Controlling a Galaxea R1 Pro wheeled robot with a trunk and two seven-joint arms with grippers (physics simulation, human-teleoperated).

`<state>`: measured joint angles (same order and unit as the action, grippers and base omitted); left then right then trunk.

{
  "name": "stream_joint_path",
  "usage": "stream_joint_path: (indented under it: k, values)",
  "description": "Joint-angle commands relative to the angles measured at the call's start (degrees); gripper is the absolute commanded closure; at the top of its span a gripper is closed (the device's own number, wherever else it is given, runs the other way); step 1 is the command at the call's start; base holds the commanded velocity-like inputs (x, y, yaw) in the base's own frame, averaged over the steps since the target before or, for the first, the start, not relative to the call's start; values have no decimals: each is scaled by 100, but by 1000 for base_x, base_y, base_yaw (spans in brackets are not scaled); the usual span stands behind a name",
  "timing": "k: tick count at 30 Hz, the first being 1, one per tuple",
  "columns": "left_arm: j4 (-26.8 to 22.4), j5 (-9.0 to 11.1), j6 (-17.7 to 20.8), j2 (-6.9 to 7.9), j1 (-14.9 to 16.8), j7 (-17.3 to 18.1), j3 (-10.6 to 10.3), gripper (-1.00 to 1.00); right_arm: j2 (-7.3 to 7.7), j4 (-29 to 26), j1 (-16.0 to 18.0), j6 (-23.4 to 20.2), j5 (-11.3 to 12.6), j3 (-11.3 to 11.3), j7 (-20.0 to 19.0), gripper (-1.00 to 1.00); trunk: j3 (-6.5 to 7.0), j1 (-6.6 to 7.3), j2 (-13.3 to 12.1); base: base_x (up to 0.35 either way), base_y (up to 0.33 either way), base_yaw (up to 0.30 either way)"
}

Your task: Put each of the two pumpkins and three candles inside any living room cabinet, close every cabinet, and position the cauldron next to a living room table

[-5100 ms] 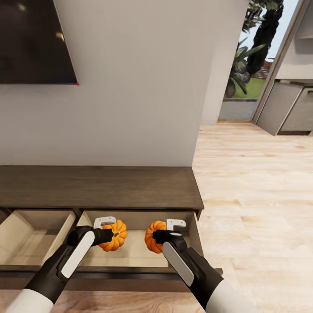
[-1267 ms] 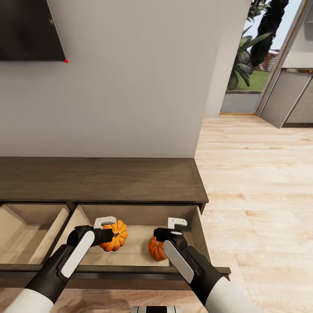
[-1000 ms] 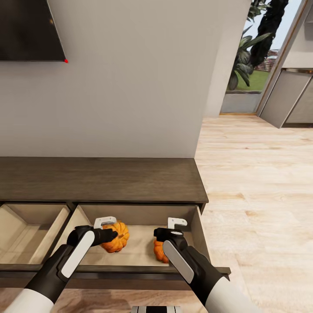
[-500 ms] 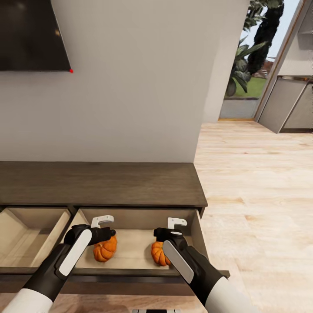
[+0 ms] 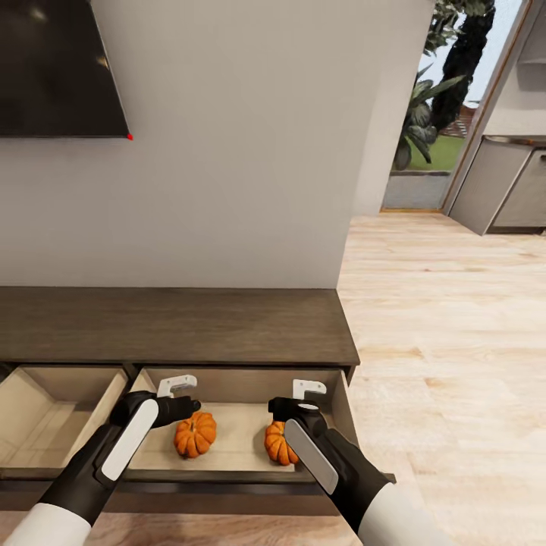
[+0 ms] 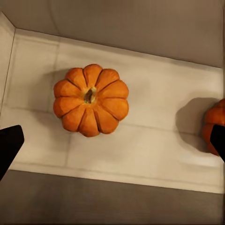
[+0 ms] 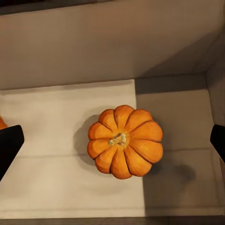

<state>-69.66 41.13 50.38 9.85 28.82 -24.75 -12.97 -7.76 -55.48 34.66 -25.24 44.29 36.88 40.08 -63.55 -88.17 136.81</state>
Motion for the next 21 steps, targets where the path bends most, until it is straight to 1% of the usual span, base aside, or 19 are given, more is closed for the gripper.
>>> stream_joint_path:
  k: [1, 6, 21]
  values:
    - [-5, 61, 6, 5, 4, -61, -14, -100, 2, -7, 5, -17, 35, 12, 43, -100, 13, 23, -39, -124, 33, 0]
    - [-5, 69, 7, 0, 2, -65, -24, -100, 2, -7, 5, -16, 36, 12, 43, -100, 103, 133, -240, -121, 37, 0]
    - [-5, 78, 7, -1, 4, -57, -26, -100, 2, -13, 5, -10, 28, 12, 43, -100, 372, 463, -841, -4, 1, 0]
